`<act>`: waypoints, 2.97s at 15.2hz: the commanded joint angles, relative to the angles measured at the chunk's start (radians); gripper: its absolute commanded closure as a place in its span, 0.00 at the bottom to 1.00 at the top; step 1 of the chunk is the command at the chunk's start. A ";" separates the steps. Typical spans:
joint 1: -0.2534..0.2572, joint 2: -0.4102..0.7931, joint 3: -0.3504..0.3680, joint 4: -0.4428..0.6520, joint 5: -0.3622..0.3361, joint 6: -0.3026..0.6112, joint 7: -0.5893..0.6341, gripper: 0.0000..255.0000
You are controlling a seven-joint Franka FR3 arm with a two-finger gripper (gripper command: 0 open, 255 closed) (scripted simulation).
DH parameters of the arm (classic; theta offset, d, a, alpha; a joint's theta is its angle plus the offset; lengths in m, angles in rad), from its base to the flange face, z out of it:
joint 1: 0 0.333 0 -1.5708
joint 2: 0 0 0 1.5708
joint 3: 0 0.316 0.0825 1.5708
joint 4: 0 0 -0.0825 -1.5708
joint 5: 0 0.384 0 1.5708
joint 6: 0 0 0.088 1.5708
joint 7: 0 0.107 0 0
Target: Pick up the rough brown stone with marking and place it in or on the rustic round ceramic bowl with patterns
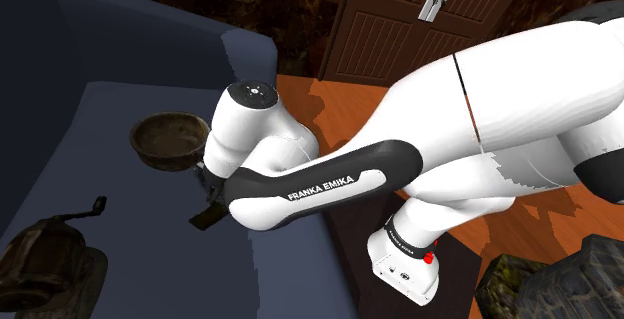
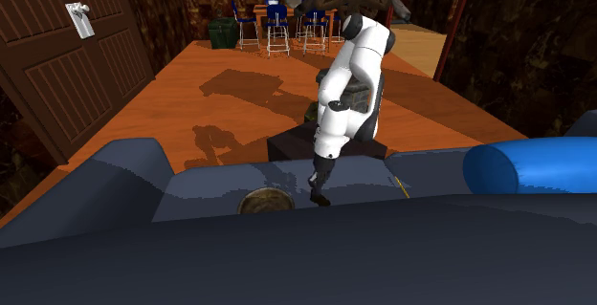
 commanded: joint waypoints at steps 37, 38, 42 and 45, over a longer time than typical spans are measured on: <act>-0.237 -0.061 0.169 0.212 0.086 -0.345 0.242 1.00; -0.223 -0.054 0.151 0.214 0.075 -0.354 0.248 1.00; -0.164 -0.030 0.079 0.224 0.033 -0.392 0.273 1.00; -0.119 -0.015 0.024 0.235 0.005 -0.423 0.290 1.00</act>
